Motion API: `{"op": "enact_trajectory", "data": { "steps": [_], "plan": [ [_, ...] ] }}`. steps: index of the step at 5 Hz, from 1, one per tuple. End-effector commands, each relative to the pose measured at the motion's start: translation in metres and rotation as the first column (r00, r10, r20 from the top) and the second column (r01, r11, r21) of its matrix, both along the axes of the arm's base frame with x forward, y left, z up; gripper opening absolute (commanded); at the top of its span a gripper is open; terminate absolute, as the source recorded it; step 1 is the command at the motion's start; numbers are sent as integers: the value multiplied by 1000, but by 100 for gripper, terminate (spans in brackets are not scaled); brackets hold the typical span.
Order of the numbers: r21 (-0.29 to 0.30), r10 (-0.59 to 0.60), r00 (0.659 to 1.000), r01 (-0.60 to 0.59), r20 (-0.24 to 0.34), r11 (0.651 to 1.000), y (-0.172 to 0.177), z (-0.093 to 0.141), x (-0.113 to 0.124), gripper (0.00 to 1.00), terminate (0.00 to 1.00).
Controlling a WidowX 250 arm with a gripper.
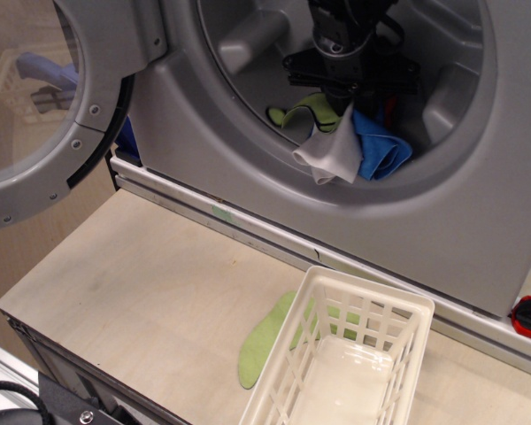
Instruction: Put clothes in laundry machine
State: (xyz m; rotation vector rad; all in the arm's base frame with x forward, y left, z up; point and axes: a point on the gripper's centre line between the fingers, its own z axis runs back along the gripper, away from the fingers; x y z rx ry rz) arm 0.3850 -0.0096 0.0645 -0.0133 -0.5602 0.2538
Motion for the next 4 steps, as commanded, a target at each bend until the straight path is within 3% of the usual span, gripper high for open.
{"op": "enact_trajectory", "data": {
  "steps": [1, 3, 4],
  "plan": [
    [17, 9, 999, -10, 46, 1000, -2, 14, 1, 100, 0],
    [11, -66, 995, 65, 74, 998, -10, 21, -21, 100, 0],
    [4, -118, 990, 118, 70, 993, -17, 28, -39, 100, 100]
  ]
}}
